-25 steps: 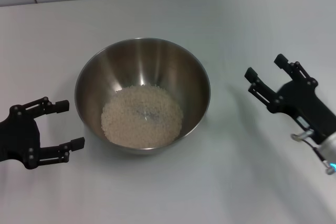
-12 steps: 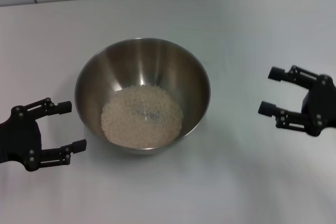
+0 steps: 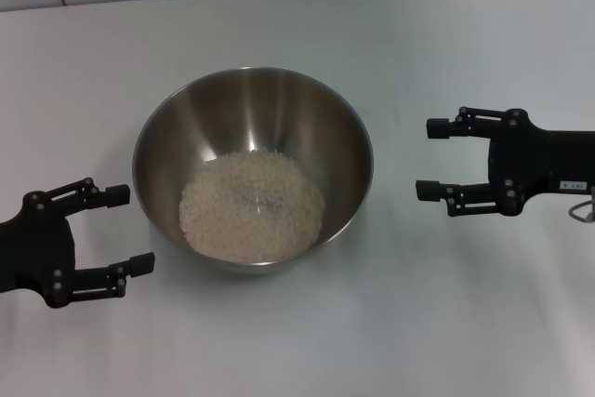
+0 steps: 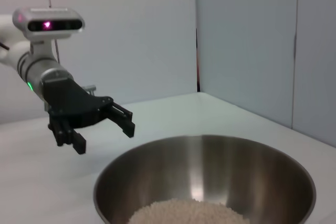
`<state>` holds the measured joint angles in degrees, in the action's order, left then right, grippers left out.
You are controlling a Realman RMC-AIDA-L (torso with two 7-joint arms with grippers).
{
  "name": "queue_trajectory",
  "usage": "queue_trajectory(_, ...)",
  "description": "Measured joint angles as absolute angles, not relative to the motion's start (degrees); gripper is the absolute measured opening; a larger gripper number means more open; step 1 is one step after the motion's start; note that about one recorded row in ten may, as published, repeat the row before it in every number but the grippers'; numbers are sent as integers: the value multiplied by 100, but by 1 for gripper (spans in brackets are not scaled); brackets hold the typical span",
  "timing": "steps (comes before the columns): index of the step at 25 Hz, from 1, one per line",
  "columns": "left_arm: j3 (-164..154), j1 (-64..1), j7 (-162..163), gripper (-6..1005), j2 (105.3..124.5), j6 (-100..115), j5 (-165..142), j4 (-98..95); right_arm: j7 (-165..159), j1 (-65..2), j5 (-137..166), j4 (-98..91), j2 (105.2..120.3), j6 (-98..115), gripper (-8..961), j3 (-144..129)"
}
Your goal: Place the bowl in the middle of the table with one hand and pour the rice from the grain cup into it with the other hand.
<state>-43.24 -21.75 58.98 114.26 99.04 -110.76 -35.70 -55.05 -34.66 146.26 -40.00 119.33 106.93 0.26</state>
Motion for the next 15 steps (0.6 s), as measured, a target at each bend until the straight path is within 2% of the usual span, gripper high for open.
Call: queue_trajectory(15, -4324, -2174, 5957, 863, 11455, 9907, -11100, -3657, -5588, -3487, 14533, -3932, 11944, 10472, 814, -168)
